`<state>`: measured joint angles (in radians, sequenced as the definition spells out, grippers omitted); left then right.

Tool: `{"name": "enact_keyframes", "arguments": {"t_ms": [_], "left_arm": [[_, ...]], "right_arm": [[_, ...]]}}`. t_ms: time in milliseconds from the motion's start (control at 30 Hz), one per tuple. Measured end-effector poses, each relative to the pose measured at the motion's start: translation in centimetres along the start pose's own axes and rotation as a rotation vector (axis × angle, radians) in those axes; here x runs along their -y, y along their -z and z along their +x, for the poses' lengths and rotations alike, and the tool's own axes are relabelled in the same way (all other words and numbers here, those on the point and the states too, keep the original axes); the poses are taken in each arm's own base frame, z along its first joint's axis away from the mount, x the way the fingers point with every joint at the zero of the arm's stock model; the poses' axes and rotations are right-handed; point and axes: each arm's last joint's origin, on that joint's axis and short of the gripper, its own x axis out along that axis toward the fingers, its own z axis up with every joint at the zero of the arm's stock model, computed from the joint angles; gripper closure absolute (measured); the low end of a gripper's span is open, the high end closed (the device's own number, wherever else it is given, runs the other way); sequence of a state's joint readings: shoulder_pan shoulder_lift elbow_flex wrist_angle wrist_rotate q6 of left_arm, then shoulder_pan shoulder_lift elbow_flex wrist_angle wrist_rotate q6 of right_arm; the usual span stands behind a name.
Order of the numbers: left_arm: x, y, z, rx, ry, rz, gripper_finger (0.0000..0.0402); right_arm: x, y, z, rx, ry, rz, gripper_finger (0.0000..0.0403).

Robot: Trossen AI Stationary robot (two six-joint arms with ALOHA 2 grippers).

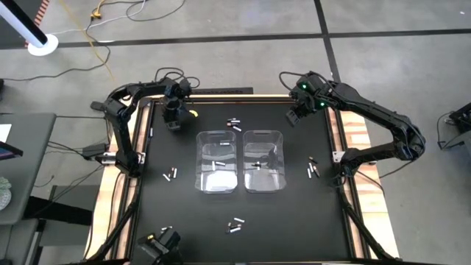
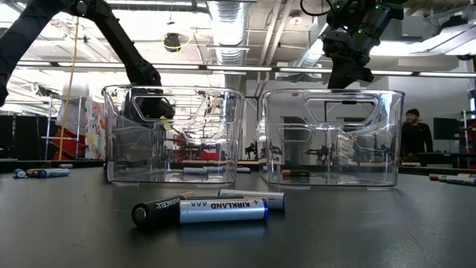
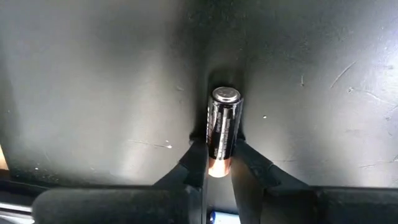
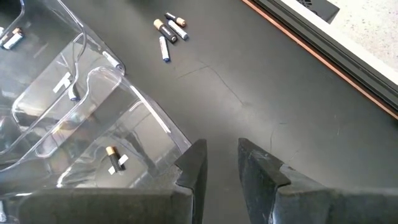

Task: Sort batteries
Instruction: Put the black battery into the right transparent bin

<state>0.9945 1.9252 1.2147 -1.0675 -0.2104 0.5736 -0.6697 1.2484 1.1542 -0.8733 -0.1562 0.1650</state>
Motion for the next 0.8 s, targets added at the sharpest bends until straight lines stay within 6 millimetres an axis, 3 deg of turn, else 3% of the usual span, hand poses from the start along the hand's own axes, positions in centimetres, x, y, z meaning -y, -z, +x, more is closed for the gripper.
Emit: {"name": "enact_keyframes", "arguments": {"t_ms": [167, 467, 800], "left_arm": [[0.3, 0.0, -1.1, 0.019, -0.002, -0.003, 0.0364], [1.0, 1.9, -4.0, 0.038, -0.023, -0.062, 0.0364], [4.7, 4.4, -10.6, 0.272, -0.106, -0.141, 0.0364]], "right_arm": [[0.0, 0.0, 0.0, 0.000, 0.000, -0.005, 0.0296], [0.0, 0.0, 0.0, 0.000, 0.000, -0.016, 0.0296], [0.0, 0.0, 0.0, 0.001, 0.000, -0.043, 0.0296]]}}
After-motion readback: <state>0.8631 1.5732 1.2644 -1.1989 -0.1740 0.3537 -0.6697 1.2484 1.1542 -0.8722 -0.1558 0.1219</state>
